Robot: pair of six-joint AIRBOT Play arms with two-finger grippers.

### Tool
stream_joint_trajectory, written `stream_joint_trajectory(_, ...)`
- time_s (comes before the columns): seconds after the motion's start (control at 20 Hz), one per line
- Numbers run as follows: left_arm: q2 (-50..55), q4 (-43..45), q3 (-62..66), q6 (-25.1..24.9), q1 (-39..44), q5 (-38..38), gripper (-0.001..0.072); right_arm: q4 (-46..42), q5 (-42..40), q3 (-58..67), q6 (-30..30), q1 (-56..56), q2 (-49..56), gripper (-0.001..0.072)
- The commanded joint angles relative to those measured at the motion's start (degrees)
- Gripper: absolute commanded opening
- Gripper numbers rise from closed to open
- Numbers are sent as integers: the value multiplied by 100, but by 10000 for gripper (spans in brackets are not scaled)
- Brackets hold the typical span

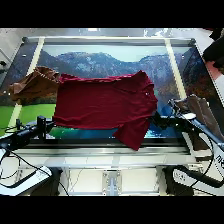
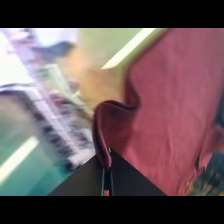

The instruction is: Fold the shirts.

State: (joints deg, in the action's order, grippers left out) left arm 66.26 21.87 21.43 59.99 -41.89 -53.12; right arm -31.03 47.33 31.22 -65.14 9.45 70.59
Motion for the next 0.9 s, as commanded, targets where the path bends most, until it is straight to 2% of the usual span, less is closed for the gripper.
stream_joint_trajectory(0.0, -437, 2, 605, -560, -2, -977, 11, -131, 957, 645, 155, -63, -647, 11)
stream_joint_trajectory(0.15, -1585, 85, 1572, -560, -50, -1661, 11, -988, 1978, 1473, -35, -63, -1937, 11)
stream_joint_trajectory(0.25, -2542, 317, 2310, -549, -240, -1661, 11, -1458, 2653, 2114, -39, -63, -2874, 10)
stream_joint_trajectory(0.35, -3388, 688, 3093, -190, -525, -1672, 11, -1709, 2739, 2787, -35, -63, -3729, 11)
stream_joint_trajectory(0.45, -3917, 1451, 3991, 328, -597, -1696, 10, -1746, 2363, 3495, -306, -63, -4280, 11)
stream_joint_trajectory(0.55, -3930, 1919, 5018, 400, -282, -1722, 10, -1762, 2210, 4223, -487, -63, -4413, 10)
stream_joint_trajectory(0.7, -3189, 2728, 6679, 752, 772, -1967, 10, -1814, 2214, 5064, -487, -63, -3991, 10)
stream_joint_trajectory(0.85, -2350, 4728, 7458, 1563, 1821, -2048, 10, -2280, 2227, 5434, -485, -63, -3163, 10)
